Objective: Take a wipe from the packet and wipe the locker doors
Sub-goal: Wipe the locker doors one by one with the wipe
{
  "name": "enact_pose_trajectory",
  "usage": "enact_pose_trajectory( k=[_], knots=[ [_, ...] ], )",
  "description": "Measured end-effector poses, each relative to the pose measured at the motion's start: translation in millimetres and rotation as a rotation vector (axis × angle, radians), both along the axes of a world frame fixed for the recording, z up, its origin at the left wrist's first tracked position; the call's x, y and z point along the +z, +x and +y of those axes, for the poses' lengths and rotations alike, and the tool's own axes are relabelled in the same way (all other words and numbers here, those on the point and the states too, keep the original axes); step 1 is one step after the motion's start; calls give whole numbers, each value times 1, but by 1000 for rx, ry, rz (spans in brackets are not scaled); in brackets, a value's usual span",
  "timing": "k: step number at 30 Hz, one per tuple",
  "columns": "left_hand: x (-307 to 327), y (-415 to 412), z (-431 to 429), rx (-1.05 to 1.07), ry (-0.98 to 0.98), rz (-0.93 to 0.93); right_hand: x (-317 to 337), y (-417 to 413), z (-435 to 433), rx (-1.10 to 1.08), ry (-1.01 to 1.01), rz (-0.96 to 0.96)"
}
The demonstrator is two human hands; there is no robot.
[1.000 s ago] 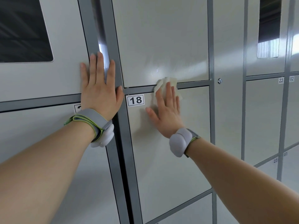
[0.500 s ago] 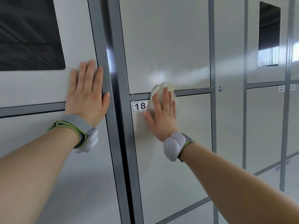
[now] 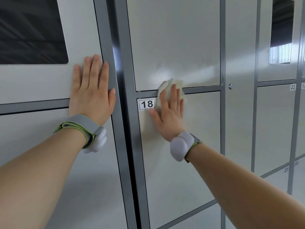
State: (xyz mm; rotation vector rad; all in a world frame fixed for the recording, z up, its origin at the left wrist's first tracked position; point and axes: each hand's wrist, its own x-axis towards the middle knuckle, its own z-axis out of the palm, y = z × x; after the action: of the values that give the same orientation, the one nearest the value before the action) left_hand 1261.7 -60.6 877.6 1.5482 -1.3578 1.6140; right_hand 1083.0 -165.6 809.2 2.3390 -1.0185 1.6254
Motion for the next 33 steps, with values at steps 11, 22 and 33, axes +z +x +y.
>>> enact_pose_trajectory(
  k=[11, 22, 33],
  knots=[
    [-1, 3, -1, -54, -35, -18, 9, 13, 14, 11, -178, 156],
    [-1, 5, -1, -62, -36, -10, -23, 11, 3, -3, -441, 334],
    [-1, 3, 1, -69, -36, -19, -31, 7, 5, 51, -457, 402]
  ],
)
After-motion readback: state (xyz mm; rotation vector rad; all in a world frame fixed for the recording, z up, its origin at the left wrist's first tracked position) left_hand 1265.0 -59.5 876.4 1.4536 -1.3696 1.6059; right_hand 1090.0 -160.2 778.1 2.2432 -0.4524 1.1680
